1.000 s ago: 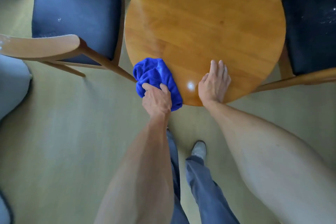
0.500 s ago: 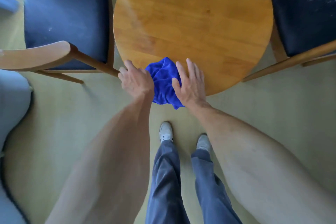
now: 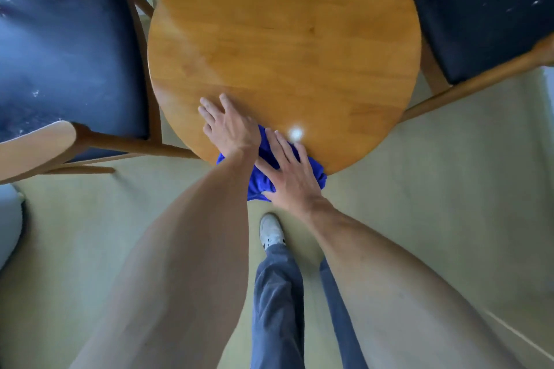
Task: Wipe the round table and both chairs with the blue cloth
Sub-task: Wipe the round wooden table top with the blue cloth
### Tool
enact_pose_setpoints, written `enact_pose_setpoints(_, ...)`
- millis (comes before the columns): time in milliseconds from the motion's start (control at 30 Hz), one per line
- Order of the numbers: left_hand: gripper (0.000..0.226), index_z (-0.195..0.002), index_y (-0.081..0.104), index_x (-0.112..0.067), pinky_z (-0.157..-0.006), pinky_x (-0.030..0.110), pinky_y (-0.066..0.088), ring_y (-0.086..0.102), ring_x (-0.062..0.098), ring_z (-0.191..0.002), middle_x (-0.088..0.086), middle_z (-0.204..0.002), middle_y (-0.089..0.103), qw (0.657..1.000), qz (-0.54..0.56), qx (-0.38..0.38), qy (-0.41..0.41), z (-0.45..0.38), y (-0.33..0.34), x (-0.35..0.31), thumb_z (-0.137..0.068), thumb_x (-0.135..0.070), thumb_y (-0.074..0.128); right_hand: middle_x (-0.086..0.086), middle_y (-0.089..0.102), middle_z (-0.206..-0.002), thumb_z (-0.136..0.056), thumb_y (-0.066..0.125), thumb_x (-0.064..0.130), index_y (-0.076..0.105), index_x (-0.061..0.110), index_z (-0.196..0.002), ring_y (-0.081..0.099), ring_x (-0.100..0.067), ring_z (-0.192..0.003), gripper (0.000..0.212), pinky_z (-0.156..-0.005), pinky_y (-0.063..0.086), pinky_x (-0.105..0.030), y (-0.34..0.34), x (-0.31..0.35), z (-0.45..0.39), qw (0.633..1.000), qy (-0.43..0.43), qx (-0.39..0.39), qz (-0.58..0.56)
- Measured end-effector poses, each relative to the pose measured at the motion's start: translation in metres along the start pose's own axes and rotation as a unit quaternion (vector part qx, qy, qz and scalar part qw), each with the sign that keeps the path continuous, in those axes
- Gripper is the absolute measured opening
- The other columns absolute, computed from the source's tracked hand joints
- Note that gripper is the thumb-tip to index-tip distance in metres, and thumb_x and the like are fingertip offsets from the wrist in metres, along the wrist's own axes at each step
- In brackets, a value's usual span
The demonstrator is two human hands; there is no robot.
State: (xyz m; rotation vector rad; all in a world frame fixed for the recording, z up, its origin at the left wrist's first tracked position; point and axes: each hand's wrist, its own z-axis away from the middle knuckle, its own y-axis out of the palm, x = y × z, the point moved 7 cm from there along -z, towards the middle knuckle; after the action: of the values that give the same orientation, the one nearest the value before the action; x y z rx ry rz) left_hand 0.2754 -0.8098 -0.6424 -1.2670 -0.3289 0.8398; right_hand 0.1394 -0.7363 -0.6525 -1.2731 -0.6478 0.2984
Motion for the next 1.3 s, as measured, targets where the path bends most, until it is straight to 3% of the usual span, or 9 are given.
enact_pose_setpoints(233, 0.06, -0.148, 0.028, -0.018, -0.11, 0.046, 0.025, 0.002, 0.037, -0.15, 0.025, -0.161, -0.003, 0.998, -0.03, 0.036, 0.035, -0.013, 0.021, -0.066, -0.091, -0.018, 0.046, -0.015, 0.01, -0.163, -0.077, 0.068, 0.016, 0.028, 0.032, -0.152, 0.016, -0.03, -0.15, 0.087, -0.114, 0.025, -0.051, -0.005, -0.041, 0.038, 1.0, 0.031, -0.006, -0.002)
enact_pose_setpoints(333, 0.065, -0.152, 0.022, -0.017, -0.11, 0.046, 0.024, -0.001, 0.036, -0.15, 0.024, -0.161, -0.005, 0.997, -0.043, 0.039, 0.05, -0.007, 0.035, -0.094, -0.092, -0.02, 0.046, -0.015, 0.011, -0.163, -0.08, 0.055, 0.013, 0.028, 0.029, -0.152, 0.017, -0.03, -0.15, 0.079, -0.113, 0.028, -0.051, -0.014, -0.077, 0.064, 0.996, 0.092, -0.022, 0.003)
enact_pose_setpoints(433, 0.069, -0.156, 0.013, -0.015, -0.112, 0.046, 0.021, -0.005, 0.035, -0.15, 0.022, -0.161, -0.008, 0.998, -0.037, 0.041, 0.024, 0.001, 0.045, -0.105, -0.093, -0.021, 0.041, -0.016, 0.007, -0.163, -0.08, 0.064, 0.021, 0.025, 0.023, -0.153, 0.013, -0.031, -0.15, 0.084, -0.108, 0.036, -0.047, -0.022, -0.127, 0.097, 0.978, 0.202, -0.029, -0.036)
enact_pose_setpoints(567, 0.066, -0.156, 0.01, -0.013, -0.113, 0.048, 0.019, -0.007, 0.037, -0.15, 0.024, -0.161, -0.01, 0.998, -0.039, 0.041, 0.018, 0.003, 0.051, -0.106, -0.097, -0.023, 0.036, -0.008, 0.008, -0.163, -0.09, 0.063, 0.027, 0.01, 0.024, -0.156, 0.026, -0.029, -0.145, 0.084, -0.1, 0.048, -0.043, -0.02, -0.178, 0.117, 0.899, 0.366, -0.077, -0.226)
enact_pose_setpoints(667, 0.065, -0.156, 0.01, -0.013, -0.114, 0.049, 0.019, -0.006, 0.038, -0.149, 0.025, -0.16, -0.009, 0.998, -0.044, 0.038, 0.02, 0.004, 0.051, -0.107, -0.098, -0.025, 0.035, 0.003, 0.029, -0.158, -0.093, 0.056, 0.034, 0.008, 0.028, -0.156, 0.049, -0.024, -0.126, 0.079, -0.095, 0.044, -0.031, -0.019, -0.187, 0.114, 0.828, 0.441, -0.113, -0.328)
enact_pose_setpoints(800, 0.057, -0.155, 0.014, -0.018, -0.112, 0.051, 0.018, -0.005, 0.039, -0.149, 0.026, -0.16, -0.007, 0.999, -0.031, 0.033, 0.015, 0.006, 0.052, -0.11, -0.102, -0.032, 0.028, 0.0, 0.063, -0.119, -0.086, 0.053, 0.047, 0.021, 0.032, -0.149, 0.061, -0.026, -0.101, 0.073, -0.089, 0.051, -0.039, -0.023, -0.196, 0.101, 0.74, 0.521, -0.193, -0.38)
enact_pose_setpoints(967, 0.049, -0.15, 0.023, -0.027, -0.112, 0.049, 0.016, -0.003, 0.039, -0.149, 0.026, -0.161, -0.003, 0.999, -0.015, 0.012, 0.031, -0.004, 0.054, -0.124, -0.102, -0.036, 0.026, 0.008, 0.068, -0.094, -0.08, 0.057, 0.049, 0.05, 0.03, -0.127, 0.064, -0.02, -0.087, 0.051, -0.078, 0.051, -0.034, -0.044, -0.241, 0.072, 0.659, 0.584, -0.289, -0.376)
enact_pose_setpoints(1100, 0.047, -0.147, 0.031, -0.026, -0.114, 0.048, 0.016, 0.002, 0.035, -0.15, 0.022, -0.162, 0.004, 0.996, -0.019, -0.013, 0.092, -0.031, 0.055, -0.155, -0.1, -0.031, 0.029, -0.004, 0.058, -0.116, -0.078, 0.055, 0.054, 0.057, 0.018, -0.122, 0.059, -0.025, -0.1, 0.056, -0.079, 0.046, -0.032, -0.07, -0.302, 0.027, 0.706, 0.602, -0.259, -0.267)
enact_pose_setpoints(1300, 0.046, -0.143, 0.037, -0.019, -0.114, 0.048, 0.016, 0.004, 0.035, -0.15, 0.021, -0.161, 0.007, 0.998, -0.002, -0.037, 0.06, -0.072, 0.058, -0.207, -0.098, -0.029, 0.033, -0.008, 0.064, -0.114, -0.081, 0.05, 0.051, 0.046, 0.013, -0.129, 0.056, -0.03, -0.102, 0.061, -0.09, 0.04, -0.045, -0.116, -0.353, -0.067, 0.728, 0.614, -0.256, -0.163)
